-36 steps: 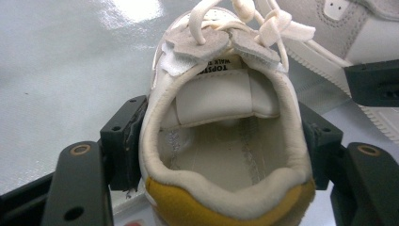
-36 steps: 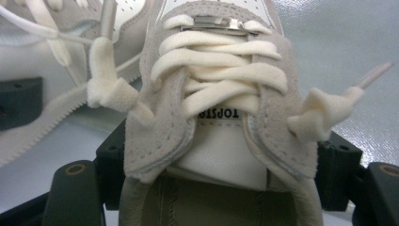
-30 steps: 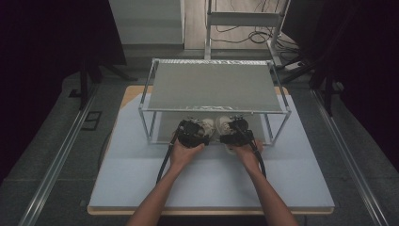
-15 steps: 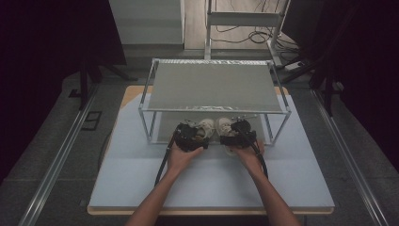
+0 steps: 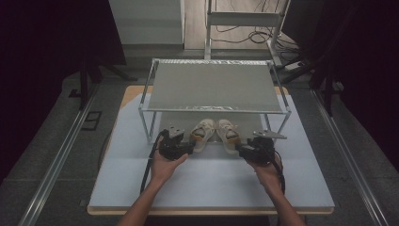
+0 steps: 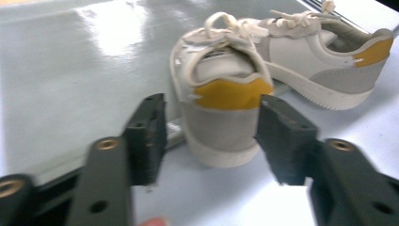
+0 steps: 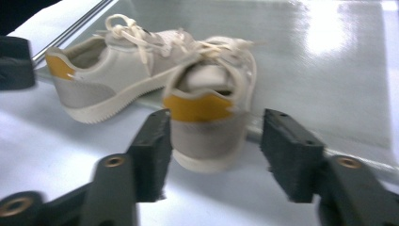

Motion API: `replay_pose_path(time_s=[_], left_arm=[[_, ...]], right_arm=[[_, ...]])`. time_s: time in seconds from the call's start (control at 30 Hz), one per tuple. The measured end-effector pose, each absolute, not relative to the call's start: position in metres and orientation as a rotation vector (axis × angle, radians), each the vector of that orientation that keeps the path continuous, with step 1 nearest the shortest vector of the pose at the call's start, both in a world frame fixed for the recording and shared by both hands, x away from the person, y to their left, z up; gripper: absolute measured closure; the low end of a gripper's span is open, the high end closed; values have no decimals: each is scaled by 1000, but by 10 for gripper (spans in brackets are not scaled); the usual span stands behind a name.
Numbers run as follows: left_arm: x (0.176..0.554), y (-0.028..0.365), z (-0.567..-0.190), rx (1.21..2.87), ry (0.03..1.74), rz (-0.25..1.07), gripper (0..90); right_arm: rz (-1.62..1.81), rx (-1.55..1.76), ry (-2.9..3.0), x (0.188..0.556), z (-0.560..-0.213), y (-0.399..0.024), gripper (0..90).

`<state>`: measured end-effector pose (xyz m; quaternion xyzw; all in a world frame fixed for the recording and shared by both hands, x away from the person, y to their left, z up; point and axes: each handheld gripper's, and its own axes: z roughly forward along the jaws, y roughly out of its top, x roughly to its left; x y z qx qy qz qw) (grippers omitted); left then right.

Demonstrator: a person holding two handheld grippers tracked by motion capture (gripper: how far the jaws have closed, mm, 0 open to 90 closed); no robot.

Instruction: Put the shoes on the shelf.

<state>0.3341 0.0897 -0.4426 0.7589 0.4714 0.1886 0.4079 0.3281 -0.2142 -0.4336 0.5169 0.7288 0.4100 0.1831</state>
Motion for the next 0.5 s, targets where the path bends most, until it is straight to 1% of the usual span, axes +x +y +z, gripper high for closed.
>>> replay_pose_path(time_s=[0.03,0.07,0.2,0.23,0.27,0.3,0.33,0.37,0.4,0.43,0.5], left_arm=[[334,90,-443,1913,1188,475,499],[334,96,-443,1913,1200,493,556],[339,107,-449,1919,1230,469,686],[341,108,-452,1924,1240,458,707],[341,108,-452,1924,1240,458,720],[343,109,-455,1929,1248,444,720],[347,110,-460,1942,1262,421,740],[348,109,-463,1943,1266,399,743],[348,109,-463,1943,1266,399,752],[350,109,-466,1952,1263,391,759],[352,104,-472,1972,1258,362,768]], right_arm=[[1157,1458,2056,328,-434,-214,458],[1154,1474,2052,327,-435,-224,532],[1121,1488,2042,330,-438,-236,666],[1101,1490,2047,332,-440,-238,693],[1101,1490,2047,332,-440,-238,693],[1085,1493,2054,334,-442,-239,729],[1056,1495,2069,338,-447,-241,793],[1046,1498,2079,339,-450,-240,817],[1046,1498,2079,339,-450,-240,817],[1025,1498,2099,341,-457,-237,851],[1010,1495,2118,342,-462,-233,861]])
